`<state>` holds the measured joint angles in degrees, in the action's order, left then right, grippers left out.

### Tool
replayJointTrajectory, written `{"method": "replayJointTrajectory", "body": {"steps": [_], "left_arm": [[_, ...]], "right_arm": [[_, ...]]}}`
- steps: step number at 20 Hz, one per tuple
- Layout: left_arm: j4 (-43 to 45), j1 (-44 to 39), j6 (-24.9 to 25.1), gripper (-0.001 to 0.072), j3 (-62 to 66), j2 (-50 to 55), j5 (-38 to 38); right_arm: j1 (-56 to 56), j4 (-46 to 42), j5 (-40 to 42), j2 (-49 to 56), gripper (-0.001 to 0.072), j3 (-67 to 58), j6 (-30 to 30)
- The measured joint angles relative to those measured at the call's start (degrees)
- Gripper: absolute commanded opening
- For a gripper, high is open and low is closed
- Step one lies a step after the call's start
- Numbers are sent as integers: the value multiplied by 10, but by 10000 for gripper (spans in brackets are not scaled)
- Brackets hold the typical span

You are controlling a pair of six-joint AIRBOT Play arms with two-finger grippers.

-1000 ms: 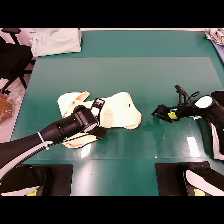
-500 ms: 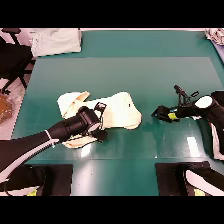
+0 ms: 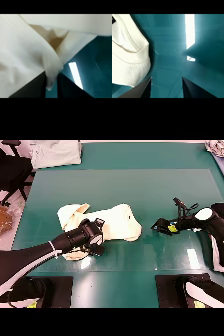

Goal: Fold the shirts.

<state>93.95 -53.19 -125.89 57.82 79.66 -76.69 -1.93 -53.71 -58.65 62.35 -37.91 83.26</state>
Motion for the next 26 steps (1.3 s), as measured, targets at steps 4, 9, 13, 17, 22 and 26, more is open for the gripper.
{"method": "replayJointTrajectory", "body": {"steps": [4, 9, 13, 17, 22, 26], "left_arm": [[3, 0, 6, 25, 30, 0, -16], [12, 0, 11, 26, 89, 0, -39], [15, 0, 13, 494, 106, 1, -37], [17, 0, 14, 519, 111, 1, -23], [17, 0, 14, 520, 105, 2, -8], [10, 0, 7, 521, 69, 4, 8]], "right_arm": [[0, 0, -2, 0, 443, 0, -3], [0, 0, -3, 0, 444, 0, -8], [0, 0, -3, 0, 444, 0, -10], [0, 0, -7, 0, 444, 0, -11], [0, 0, -13, 0, 444, 0, -11], [0, 0, -17, 0, 444, 0, -11]]}}
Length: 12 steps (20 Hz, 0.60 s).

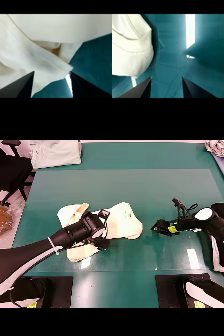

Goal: Fold the shirts.

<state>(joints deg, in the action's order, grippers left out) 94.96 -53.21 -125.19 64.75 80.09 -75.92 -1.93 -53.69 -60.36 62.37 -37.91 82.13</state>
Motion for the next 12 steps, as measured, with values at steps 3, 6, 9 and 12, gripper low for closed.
{"method": "replayJointTrajectory", "body": {"steps": [3, 6, 9, 12], "left_arm": [[-10, 0, -26, 519, -26, 2, 14], [-11, 0, -51, 381, -37, 2, 38], [-15, 0, -59, 281, -40, 2, 45], [-15, 0, -61, 280, -42, 1, 35]], "right_arm": [[0, 0, -2, 0, 444, 0, -1], [0, 0, -5, 0, 444, 0, -2], [0, 0, -9, 0, 443, 0, -2], [0, 0, -10, 0, 444, 0, -2]]}}
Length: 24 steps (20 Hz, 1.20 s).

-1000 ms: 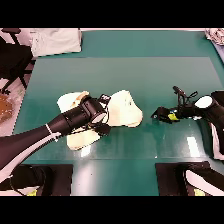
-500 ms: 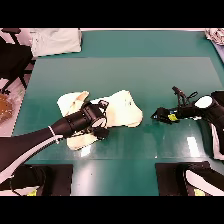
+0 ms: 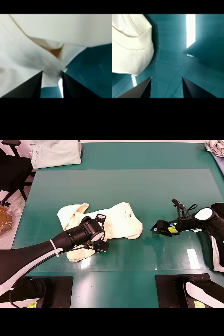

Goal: Fold the shirts.

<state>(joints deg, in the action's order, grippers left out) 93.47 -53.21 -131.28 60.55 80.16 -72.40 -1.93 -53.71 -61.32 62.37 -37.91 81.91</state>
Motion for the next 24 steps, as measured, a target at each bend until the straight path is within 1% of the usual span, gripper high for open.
{"method": "replayJointTrajectory", "body": {"steps": [1, 2, 3, 7, 8, 13, 17, 19, 20, 21, 24], "left_arm": [[1, 0, 0, 278, 0, -2, -5], [2, 0, 0, 133, 0, -6, -9], [4, 0, 1, 57, 0, -10, -12], [14, 0, 5, 53, 0, -31, -19], [19, 0, 6, 23, -1, -34, -20], [51, 0, 7, 24, -1, -40, -18], [89, 0, 7, 24, -1, -64, -59], [111, 0, -2, 24, -1, -96, -87], [121, 0, -10, 24, -1, -115, -102], [132, 0, -20, 25, -1, -134, -115], [167, 0, -52, 25, -1, -185, -151]], "right_arm": [[0, 0, 0, 0, 443, 0, 0], [0, 0, -1, 0, 443, 0, 0], [0, 0, -1, 0, 443, 0, 0], [0, -1, -1, 0, 443, 0, 0], [0, -1, -2, 0, 443, 0, 0], [0, -2, -2, 0, 443, 0, 0], [0, -2, -1, 0, 444, 0, -7], [0, 1, 7, 0, 447, 0, -22], [0, 7, 12, 1, 482, 0, -32], [0, 17, 16, 5, 534, 0, -47], [5, 75, 25, 31, 547, 0, -104]]}}
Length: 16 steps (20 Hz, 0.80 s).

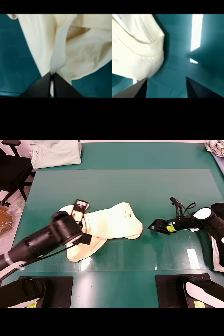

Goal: Fold the shirts.

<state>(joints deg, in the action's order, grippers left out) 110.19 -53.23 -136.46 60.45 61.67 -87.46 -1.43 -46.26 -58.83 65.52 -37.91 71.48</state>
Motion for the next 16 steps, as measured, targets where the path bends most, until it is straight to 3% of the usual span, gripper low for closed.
{"method": "replayJointTrajectory", "body": {"steps": [6, 7, 8, 9, 10, 13, 16], "left_arm": [[50, 0, -25, 25, -9, -40, -48], [54, 0, -26, 25, -15, -42, -51], [57, 0, -28, 24, -21, -43, -54], [64, 0, -30, 24, -25, -44, -56], [68, 0, -31, 24, -29, -45, -57], [81, 1, -34, 24, -34, -62, -59], [87, 33, -31, 23, -28, -109, -56]], "right_arm": [[63, 86, 23, 86, 540, -1, -80], [79, 91, 33, 94, 454, -1, -88], [94, 89, 49, 99, 258, -1, -94], [109, 89, 67, 103, 114, -3, -101], [120, 85, 80, 103, 23, -8, -106], [131, 82, 79, 70, 12, -41, -116], [103, 80, 22, 10, 12, -92, -90]]}}
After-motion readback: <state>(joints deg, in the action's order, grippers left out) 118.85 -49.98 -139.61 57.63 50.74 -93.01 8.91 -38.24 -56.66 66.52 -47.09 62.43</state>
